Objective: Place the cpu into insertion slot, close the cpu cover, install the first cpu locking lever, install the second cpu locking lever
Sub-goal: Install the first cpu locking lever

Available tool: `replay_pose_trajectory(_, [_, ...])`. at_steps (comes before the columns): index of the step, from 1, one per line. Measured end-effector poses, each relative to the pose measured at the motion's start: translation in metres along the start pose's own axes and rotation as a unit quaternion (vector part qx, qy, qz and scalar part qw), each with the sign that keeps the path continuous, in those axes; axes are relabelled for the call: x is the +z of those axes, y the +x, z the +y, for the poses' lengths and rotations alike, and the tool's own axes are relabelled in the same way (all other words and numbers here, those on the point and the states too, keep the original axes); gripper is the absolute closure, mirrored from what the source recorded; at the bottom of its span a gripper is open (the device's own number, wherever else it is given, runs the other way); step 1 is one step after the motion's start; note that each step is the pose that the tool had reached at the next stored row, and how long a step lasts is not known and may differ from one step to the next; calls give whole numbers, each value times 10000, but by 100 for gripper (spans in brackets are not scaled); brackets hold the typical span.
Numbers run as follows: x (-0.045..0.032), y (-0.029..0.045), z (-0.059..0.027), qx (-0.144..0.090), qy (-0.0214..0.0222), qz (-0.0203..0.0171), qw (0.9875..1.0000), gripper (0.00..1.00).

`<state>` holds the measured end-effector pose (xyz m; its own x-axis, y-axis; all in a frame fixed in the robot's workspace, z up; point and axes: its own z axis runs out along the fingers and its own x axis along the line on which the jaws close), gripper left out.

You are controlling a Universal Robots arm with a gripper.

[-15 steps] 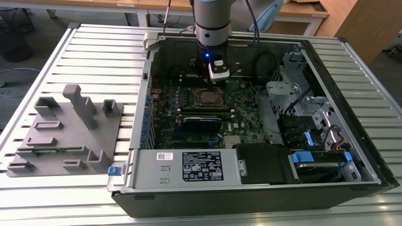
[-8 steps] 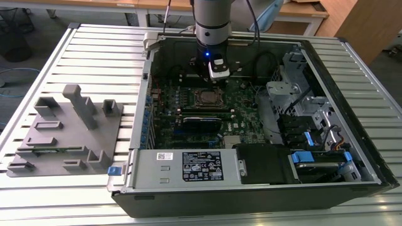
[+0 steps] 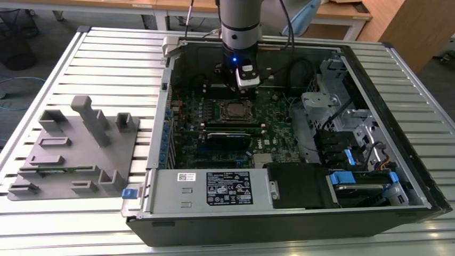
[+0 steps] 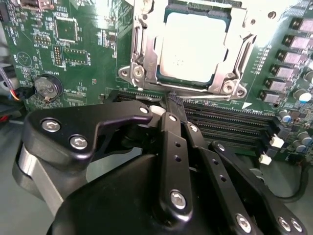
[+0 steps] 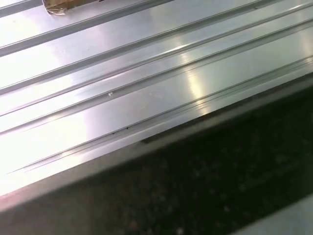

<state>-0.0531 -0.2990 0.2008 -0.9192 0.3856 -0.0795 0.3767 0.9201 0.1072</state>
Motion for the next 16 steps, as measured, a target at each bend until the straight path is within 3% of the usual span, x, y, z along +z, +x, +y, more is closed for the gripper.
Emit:
replay_pose_trajectory(10, [1, 14, 14, 20, 16, -13, 10000, 90])
replay_pose_trajectory(16, [2, 14, 14, 29, 157, -73, 9998, 90])
